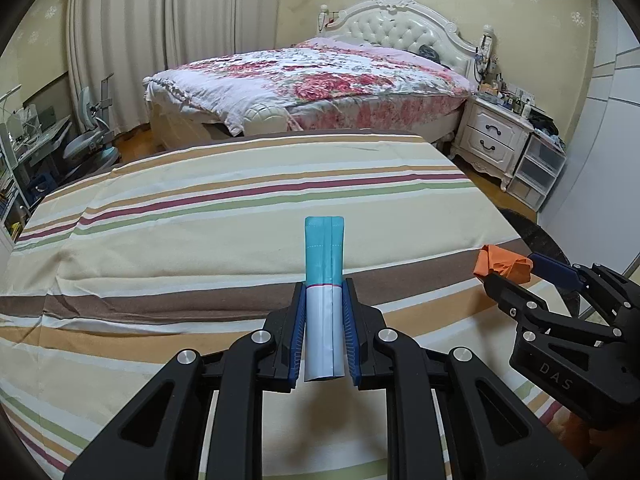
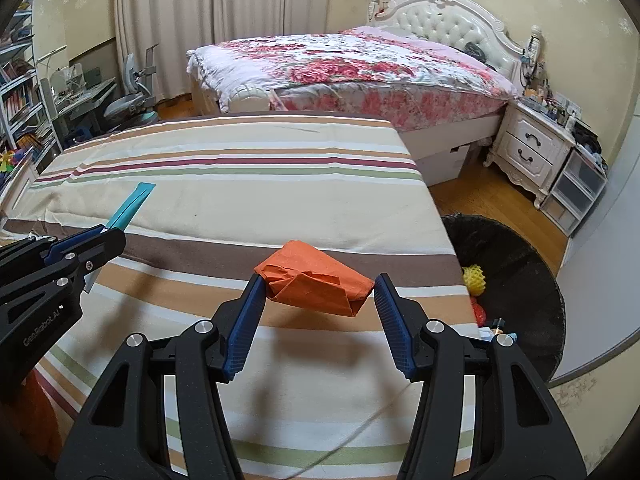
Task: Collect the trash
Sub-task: 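Carry the teal tube and orange bag over the black bin, then open the right tool to drop the orange bag while the left tool releases the teal tube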
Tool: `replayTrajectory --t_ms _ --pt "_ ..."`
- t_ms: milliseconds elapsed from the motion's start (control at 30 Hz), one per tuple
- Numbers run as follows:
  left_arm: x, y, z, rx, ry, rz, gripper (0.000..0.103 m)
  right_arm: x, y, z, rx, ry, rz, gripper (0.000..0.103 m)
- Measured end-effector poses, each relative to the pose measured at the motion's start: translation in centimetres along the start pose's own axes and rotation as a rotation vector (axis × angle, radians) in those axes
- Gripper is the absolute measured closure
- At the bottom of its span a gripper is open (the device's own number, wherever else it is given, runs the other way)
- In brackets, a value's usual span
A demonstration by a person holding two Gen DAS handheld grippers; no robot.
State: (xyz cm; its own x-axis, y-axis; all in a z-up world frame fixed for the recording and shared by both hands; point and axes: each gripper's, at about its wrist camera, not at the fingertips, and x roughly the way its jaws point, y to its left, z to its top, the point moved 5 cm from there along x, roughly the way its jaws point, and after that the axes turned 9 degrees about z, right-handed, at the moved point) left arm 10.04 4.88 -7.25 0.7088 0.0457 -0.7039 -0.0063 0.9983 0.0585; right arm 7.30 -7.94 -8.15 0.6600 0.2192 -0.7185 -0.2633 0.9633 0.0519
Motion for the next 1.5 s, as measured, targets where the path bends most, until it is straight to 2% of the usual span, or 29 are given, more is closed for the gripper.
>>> replayTrajectory --t_ms 900,1167,1500 --pt "-0.3 -15.7 3.5 0.191 -0.074 -0.184 0.084 -4.3 -15.1 -1.5 0.239 -0.079 -0.223 0.048" --pt "1.2 -19.3 4.3 0.228 -0.068 -0.201 0.084 -4.0 -18.4 -1.9 0.292 -0.076 -0.252 0.048" --pt "3.8 -23.0 5.0 0.263 -0.046 -0.186 0.084 -2.5 -21.7 -2.1 0.341 -0.060 -0.276 0.048"
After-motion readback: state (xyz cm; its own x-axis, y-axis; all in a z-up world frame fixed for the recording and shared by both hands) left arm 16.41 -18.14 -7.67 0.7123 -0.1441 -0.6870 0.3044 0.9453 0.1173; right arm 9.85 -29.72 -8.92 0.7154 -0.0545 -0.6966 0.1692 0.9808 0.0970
